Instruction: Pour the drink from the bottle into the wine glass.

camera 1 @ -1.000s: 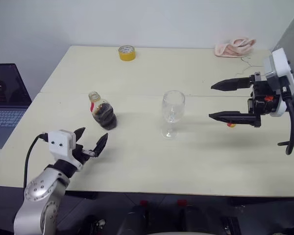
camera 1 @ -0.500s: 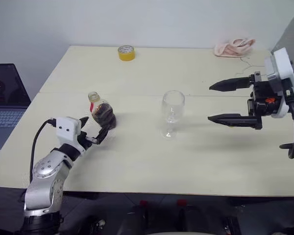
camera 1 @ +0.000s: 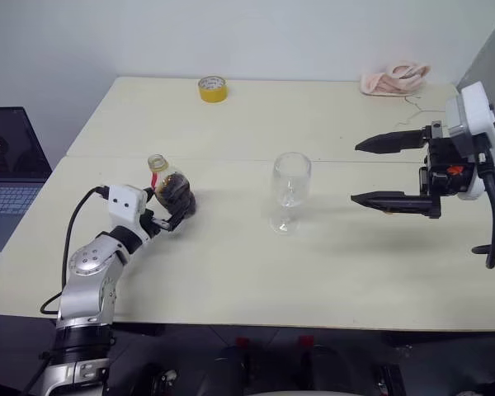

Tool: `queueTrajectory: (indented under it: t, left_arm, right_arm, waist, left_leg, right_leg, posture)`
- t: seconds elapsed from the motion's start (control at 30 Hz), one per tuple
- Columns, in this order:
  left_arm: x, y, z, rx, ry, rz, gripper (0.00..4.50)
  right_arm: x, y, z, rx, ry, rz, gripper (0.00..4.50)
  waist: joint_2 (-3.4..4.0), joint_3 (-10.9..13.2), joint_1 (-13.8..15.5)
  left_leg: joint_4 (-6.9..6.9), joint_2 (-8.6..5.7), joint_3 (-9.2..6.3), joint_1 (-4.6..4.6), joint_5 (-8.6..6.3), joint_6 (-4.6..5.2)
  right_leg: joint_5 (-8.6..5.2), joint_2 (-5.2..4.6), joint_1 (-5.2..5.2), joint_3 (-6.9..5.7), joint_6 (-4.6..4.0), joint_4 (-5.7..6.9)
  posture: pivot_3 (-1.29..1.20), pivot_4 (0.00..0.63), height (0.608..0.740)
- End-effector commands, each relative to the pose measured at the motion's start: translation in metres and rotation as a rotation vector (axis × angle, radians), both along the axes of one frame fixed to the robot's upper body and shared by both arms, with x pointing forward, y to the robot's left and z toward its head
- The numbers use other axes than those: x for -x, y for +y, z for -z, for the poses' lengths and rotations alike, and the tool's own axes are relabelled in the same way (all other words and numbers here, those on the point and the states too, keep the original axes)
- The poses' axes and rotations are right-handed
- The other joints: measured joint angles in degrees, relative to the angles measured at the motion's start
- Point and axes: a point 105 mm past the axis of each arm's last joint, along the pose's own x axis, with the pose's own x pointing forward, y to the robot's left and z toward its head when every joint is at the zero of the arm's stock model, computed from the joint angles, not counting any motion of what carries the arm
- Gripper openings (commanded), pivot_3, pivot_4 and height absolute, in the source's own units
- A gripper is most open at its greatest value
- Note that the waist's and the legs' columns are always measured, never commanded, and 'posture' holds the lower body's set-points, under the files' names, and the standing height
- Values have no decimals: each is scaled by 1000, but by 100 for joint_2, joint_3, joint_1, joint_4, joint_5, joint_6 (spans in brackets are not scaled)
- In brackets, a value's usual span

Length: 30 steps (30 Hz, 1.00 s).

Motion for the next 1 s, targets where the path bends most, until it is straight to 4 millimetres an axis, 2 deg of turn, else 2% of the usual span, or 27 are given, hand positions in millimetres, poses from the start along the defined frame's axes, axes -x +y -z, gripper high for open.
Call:
queueTrajectory:
  t: [0.03, 0.3, 0.4, 0.53, 0.9, 1.0]
  left_arm:
    - [-6, -5, -7, -16, -43, 20, 4500]
    - [-19, -8, -6, -31, -57, 17, 4500]
    - [-21, -9, -7, -29, -66, 20, 3897]
    - [-22, -10, -6, -39, -68, 25, 2645]
    - [-22, -10, -10, -33, -80, 27, 2645]
    - [-23, -11, -10, -26, -83, 26, 2049]
  right_arm:
    - [6, 0, -11, 6, -53, 3, 4487]
    - [5, -1, -8, 18, -46, 22, 4487]
    - [6, -1, -8, 17, -47, 24, 4500]
    - [6, -2, -8, 20, -50, 36, 4500]
    - [5, -4, -7, 23, -55, 48, 4500]
    - [4, -4, -6, 25, -55, 50, 4500]
  waist:
    - [0, 0, 0]
    - [-1, 1, -3]
    - [-1, 1, -4]
    - [-1, 1, -4]
    - [-1, 1, -4]
    - [-1, 1, -4]
  left_leg:
    - [0, 0, 0, 0, 0, 0]
    - [0, 0, 0, -1, 0, 0]
    - [0, 0, 0, -1, 0, 0]
    - [0, 0, 0, -1, 0, 0]
    - [0, 0, 0, 0, 0, 0]
    - [0, 0, 0, -1, 0, 0]
  right_leg:
    - [0, -1, 0, 0, 0, 0]
    - [1, 0, -2, -1, 1, 1]
    - [1, -1, -3, -1, 1, 1]
    - [1, 0, -3, 0, 1, 1]
    - [1, 0, -3, -1, 1, 2]
    - [1, 0, -3, -1, 1, 2]
  posture:
    - [0, 150, 740]
    - [0, 150, 740]
    - [0, 150, 740]
    - [0, 150, 740]
    - [0, 150, 740]
    - [0, 150, 740]
